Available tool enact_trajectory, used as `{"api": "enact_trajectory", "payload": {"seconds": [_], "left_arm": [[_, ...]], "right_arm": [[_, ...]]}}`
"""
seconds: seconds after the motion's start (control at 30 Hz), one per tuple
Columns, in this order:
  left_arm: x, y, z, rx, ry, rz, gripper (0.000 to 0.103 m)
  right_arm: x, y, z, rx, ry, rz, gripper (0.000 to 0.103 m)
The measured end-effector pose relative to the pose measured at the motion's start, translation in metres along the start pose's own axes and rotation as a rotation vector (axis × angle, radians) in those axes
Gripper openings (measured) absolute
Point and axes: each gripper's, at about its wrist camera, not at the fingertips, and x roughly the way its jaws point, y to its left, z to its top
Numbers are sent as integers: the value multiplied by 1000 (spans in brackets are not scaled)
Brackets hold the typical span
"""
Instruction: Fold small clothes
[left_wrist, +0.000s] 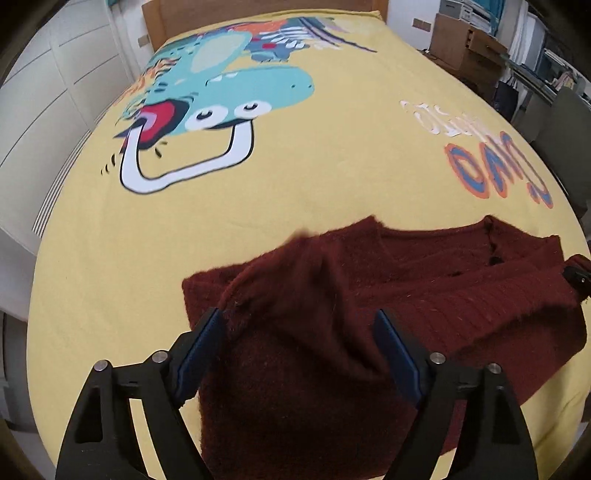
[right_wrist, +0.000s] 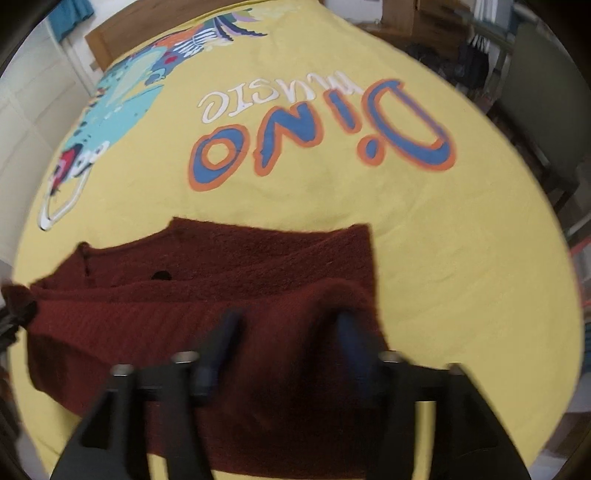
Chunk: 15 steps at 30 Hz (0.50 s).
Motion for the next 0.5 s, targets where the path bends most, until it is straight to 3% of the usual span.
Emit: {"api": "enact_trajectory", "payload": {"seconds": [0.03,0.1,0.17,0.23,0.33,0.5], "left_arm": [[-5,-2,1,8,-15,3,80],[-18,-9,1,28,-51,5,95],[-28,-17,1,48,-80,4,102],[-35,-25,0,62,-98,-8,102],[-36,-39,-7,80,-97,-42,102],[-13,-62,-32,102,-58,-82,102]], "right_arm": [[-5,0,1,-9,-22,-25,77],[-15,-2,1,5,-53,-17,79],[-28,-2,0,9,-86,-10,84],[-40,5,-3,-23,-121,-28,88],[-53,24,-12,-93,-172,-22,103],[-46,61,-40,-184,-211,40,103]]}}
